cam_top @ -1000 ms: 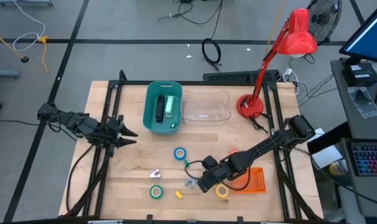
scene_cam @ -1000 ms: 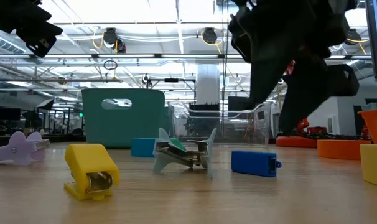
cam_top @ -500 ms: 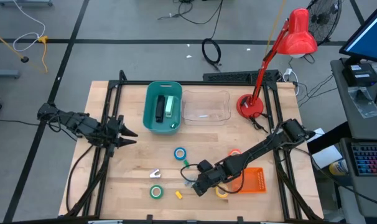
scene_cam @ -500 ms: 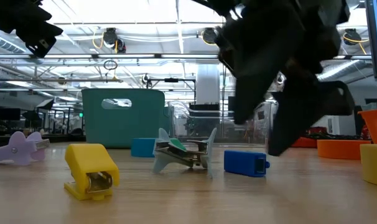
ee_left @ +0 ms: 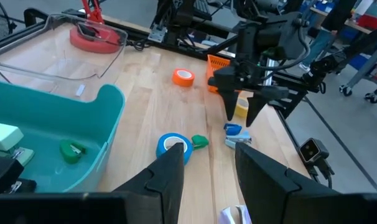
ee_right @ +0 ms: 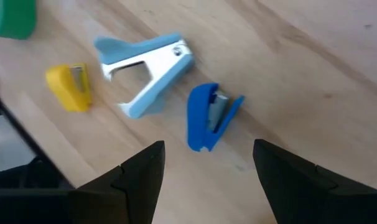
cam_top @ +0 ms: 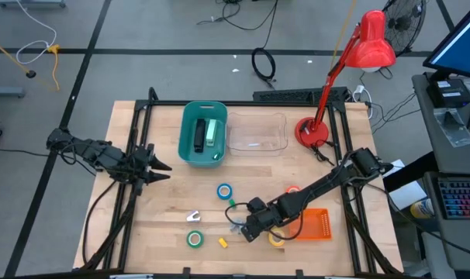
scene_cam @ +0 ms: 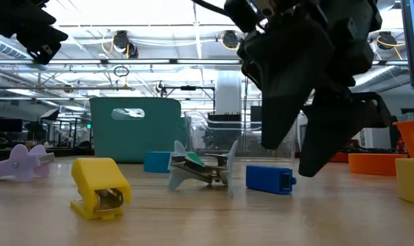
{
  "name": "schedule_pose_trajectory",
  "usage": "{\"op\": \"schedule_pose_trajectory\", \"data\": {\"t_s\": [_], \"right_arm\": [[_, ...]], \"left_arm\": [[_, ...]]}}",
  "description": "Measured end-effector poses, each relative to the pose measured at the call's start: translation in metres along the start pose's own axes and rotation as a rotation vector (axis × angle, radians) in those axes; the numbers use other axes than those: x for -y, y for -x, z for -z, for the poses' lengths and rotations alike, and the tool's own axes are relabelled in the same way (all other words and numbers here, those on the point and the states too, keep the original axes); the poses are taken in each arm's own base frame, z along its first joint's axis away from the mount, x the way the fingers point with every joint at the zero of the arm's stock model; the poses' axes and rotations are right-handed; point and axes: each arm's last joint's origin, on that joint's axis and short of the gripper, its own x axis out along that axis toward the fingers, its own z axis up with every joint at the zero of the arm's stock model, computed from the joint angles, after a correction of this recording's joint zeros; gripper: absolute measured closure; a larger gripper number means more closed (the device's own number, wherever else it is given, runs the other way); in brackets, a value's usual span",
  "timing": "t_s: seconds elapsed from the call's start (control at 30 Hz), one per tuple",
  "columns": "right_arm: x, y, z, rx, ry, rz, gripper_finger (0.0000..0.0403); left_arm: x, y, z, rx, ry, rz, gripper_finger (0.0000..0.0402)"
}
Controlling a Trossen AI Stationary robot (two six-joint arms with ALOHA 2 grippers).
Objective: Pick and place Stapler, Stapler remover, tape
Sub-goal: Put the mini blue stapler into the blue bin
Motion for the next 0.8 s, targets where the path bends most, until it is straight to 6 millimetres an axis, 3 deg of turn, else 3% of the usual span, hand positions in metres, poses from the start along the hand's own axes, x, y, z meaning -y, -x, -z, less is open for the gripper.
{"op": "schedule_pose_trajectory", "data": {"t_s": [0.27,0.8], "right_arm": [[0.004,-0.012,-0.006,-0.046,-0.001,0.015,0.0165],[0.016,-0.012,-0.004,-0.044,-0.043,0.138,0.0165]], "left_arm": [[0.0,0.0,0.0,0.002,0.003,0.001,0.0256],[0.0,0.0,0.0,0.001,0.01,0.0,0.0256]]}}
